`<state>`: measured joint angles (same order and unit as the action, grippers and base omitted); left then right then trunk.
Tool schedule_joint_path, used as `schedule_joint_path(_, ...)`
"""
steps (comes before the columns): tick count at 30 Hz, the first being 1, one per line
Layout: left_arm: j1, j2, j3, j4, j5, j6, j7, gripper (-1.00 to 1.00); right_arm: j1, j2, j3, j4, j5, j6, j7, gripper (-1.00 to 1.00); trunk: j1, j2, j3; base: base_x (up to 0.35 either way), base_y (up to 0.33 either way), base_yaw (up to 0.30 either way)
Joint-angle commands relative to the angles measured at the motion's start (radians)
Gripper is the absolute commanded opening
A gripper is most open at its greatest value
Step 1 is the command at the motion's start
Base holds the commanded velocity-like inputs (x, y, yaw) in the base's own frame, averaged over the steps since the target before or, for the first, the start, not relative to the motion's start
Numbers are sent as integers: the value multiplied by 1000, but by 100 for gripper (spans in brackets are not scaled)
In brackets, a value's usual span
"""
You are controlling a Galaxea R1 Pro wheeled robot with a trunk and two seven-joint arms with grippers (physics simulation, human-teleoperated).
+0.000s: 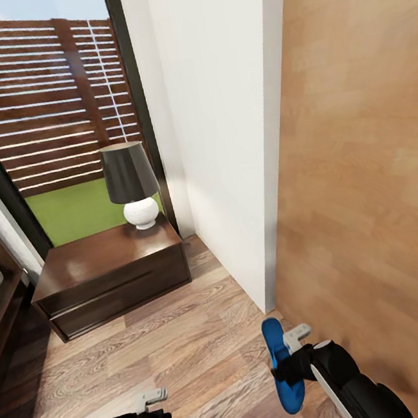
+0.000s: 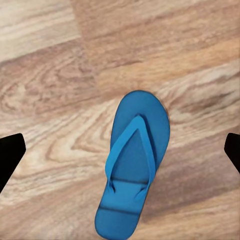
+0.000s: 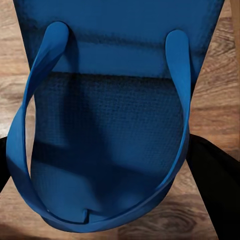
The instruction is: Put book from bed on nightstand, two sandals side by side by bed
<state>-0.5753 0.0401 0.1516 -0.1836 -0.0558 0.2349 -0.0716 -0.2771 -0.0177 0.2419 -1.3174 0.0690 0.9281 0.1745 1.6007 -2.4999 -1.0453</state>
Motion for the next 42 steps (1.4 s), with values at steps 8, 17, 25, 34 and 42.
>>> schedule_joint_path(8,0,1,8,-1,-6,6,-5,100,-1,1,4,-42,6,54,7,-100,2,-2,-20,0,0,0)
schedule_joint_path(17,0,1,8,0,-4,0,-5,100,-1,17,3,-64,8,119,5,-100,6,-4,-55,0,0,0)
schedule_joint_path(25,0,1,8,-1,-4,-3,-5,100,-1,16,5,-66,13,119,5,-100,10,-6,-86,0,0,0)
schedule_joint_path(34,0,1,8,-2,-8,-3,-5,100,-1,16,51,-64,15,119,5,-100,13,-7,-117,0,0,0)
schedule_joint_path(42,0,1,7,-3,-8,-5,-6,100,-1,16,68,-61,15,119,5,-100,16,-9,-140,0,0,0)
